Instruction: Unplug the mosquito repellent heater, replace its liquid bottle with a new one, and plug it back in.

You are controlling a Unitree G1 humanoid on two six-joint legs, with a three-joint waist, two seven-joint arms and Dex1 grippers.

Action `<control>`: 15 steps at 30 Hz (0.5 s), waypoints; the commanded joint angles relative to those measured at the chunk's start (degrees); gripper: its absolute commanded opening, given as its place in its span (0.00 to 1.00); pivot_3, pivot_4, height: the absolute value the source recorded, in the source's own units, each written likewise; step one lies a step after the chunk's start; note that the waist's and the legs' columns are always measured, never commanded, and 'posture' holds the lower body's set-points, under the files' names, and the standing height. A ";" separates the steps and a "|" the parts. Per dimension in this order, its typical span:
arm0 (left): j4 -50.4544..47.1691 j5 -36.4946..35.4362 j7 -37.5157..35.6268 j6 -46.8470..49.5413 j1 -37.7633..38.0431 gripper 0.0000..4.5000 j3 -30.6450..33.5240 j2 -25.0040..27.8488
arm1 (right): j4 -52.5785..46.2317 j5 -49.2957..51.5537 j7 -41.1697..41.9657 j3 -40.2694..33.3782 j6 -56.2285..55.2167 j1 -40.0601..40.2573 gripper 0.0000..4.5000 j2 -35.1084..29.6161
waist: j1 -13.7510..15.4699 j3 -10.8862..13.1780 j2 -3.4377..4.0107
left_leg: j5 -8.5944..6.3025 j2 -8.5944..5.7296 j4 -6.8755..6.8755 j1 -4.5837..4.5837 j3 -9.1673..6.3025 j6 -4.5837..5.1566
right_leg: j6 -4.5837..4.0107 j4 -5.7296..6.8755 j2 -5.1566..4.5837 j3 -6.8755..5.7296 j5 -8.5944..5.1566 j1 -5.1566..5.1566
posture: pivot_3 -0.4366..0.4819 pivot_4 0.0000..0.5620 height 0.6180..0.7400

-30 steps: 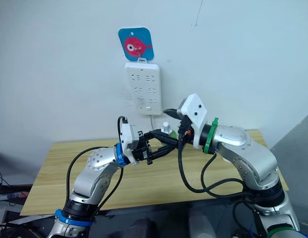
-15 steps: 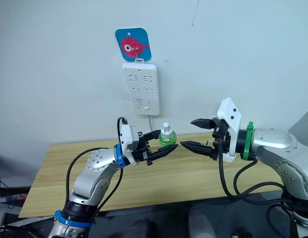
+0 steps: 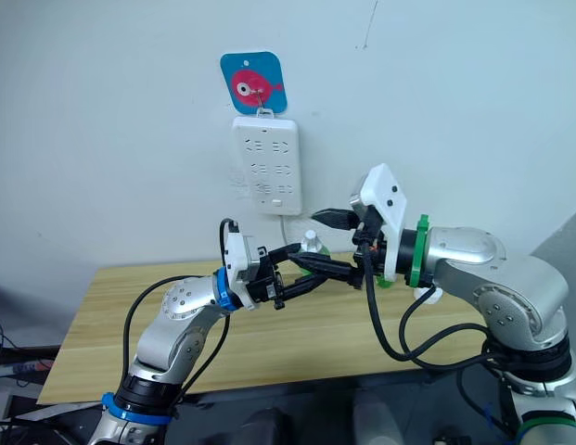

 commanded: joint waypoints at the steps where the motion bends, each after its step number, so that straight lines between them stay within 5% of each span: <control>1: -2.27 -0.23 0.19 -0.80 -0.55 0.51 -0.25 -0.08 | -1.26 0.49 0.81 -0.71 -1.14 -0.69 0.49 -0.13 | 0.00 0.00 0.00 | 0.00 0.00 0.00 0.00 0.00 0.00 | 0.00 0.00 0.00 0.00 0.00 0.00 | 0.29 0.22 0.92; 6: -2.23 -0.18 0.25 -0.67 -0.59 0.51 -0.21 0.02 | -1.66 1.19 1.70 -1.13 -1.41 -0.90 0.08 -0.51 | 0.00 0.00 0.00 | 0.00 0.00 0.00 0.00 0.01 0.00 | 0.00 0.00 0.00 0.00 0.00 0.00 | 0.29 0.22 0.92; 15: -1.32 1.13 0.94 0.62 1.53 0.51 0.31 2.22 | -0.12 4.08 -2.38 -8.82 -2.50 -4.92 0.06 0.16 | -0.01 0.00 0.00 | 0.00 0.01 -0.01 0.00 0.01 0.00 | 0.00 0.00 0.01 0.01 0.00 0.00 | 0.30 0.24 0.92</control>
